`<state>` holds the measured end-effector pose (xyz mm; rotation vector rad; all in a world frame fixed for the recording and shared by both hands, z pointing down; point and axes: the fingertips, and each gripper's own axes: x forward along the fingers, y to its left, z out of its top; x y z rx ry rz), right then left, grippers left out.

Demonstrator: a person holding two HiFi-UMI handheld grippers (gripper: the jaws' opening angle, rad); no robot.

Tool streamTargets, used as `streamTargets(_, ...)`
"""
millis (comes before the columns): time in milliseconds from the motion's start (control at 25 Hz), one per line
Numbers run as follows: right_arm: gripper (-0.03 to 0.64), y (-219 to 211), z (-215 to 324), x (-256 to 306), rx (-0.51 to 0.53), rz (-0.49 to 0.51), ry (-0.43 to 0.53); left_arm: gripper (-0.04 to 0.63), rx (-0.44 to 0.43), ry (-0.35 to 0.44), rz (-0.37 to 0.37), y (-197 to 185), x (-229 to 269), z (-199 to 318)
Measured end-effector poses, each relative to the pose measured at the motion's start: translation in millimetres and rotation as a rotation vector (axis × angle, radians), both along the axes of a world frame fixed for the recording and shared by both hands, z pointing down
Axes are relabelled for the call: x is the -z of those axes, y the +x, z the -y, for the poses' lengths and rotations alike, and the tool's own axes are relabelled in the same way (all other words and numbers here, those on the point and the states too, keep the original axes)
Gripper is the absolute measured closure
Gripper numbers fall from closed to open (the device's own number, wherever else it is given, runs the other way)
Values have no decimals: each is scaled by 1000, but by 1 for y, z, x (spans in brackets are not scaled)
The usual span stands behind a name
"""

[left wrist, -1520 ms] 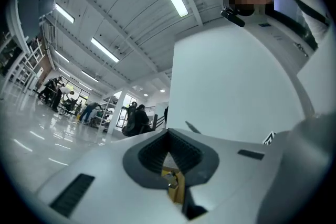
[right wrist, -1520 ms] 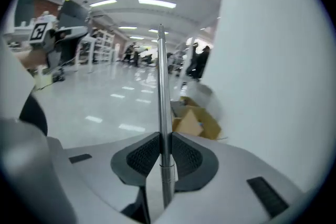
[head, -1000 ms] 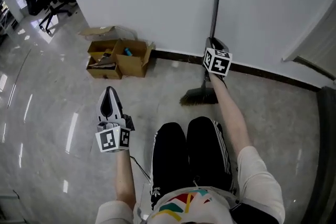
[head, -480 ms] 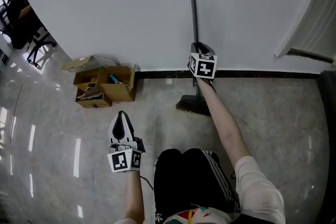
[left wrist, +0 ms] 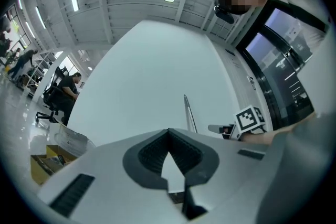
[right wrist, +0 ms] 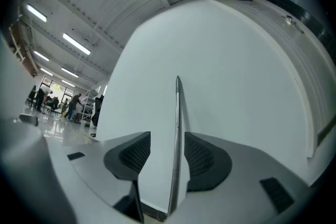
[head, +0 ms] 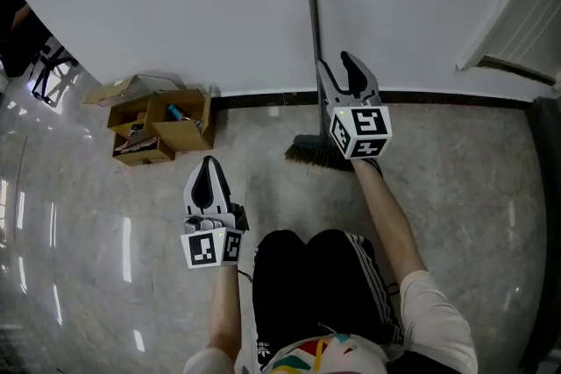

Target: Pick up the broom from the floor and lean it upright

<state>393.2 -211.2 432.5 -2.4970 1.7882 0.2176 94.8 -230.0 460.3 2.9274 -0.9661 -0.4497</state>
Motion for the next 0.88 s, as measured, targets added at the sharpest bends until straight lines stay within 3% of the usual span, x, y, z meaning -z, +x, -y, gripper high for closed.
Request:
streamTargets(80, 428, -21, -24, -15, 28, -35, -31, 551, -32, -10, 20, 15, -14, -4)
streamTargets(160, 582, -37, -44, -34, 38, -40, -80, 551, -60, -28, 45, 25, -27, -10)
streamTargets(200, 604, -44, -52, -39, 44, -35, -105, 551, -66, -41, 56, 27, -31, -12)
streamTargets(360, 604, -49, -73, 1, 64, 48, -143, 551, -45, -107, 41, 46, 7, -2)
streamTargets(560, 604, -68, -120, 115, -8, 197, -224, 551, -48, -131, 95, 49, 140, -15)
streamTargets(760, 604, -77, -158, 274, -45, 307, -275, 551, -66, -146, 95, 54, 325, -41)
streamTargets(880, 604, -97, -168, 359, -12, 357, -335, 551, -76, -136, 127, 60, 434, -61)
